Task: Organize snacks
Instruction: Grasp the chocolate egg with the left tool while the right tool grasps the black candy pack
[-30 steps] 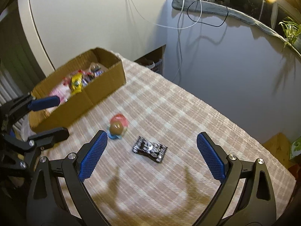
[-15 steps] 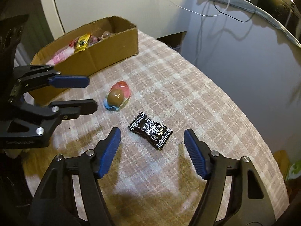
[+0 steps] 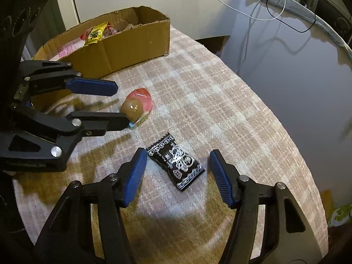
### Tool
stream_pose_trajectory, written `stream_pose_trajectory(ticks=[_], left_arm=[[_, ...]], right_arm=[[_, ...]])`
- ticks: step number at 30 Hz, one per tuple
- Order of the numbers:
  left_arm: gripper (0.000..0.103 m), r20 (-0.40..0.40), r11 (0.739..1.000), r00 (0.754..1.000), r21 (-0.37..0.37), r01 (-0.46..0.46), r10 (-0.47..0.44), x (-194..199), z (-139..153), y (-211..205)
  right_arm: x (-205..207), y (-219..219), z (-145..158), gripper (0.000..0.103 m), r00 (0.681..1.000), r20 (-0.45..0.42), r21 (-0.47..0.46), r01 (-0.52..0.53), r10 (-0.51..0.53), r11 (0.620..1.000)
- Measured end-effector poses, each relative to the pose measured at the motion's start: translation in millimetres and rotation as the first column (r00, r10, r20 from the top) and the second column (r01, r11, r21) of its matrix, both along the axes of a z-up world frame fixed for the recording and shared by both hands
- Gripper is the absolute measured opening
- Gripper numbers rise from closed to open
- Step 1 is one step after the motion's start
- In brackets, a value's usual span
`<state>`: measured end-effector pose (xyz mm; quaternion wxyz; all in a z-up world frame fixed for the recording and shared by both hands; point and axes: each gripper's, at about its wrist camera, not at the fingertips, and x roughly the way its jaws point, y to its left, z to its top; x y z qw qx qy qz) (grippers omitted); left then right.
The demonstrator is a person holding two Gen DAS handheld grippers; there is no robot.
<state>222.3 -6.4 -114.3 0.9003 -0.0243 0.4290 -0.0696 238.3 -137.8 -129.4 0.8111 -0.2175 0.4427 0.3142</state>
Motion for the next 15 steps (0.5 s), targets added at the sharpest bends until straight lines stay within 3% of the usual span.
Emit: stream_pose_trajectory(ticks=[4,15], left_arm=[[0.043,-0.008,1.000,1.000,0.008,0.001,-0.001,4,-4,-1],[0.038,-0.013,0.999,1.000,0.033,0.007,-0.006,12,-8,-6]], right_arm=[[3,-1,-1,0.058,1.000,-0.009,0.018,0.003,-0.003,1.000],[-2,-13,1,0.028,0.998,-0.004,0.041,0.067,-0.067,0.997]])
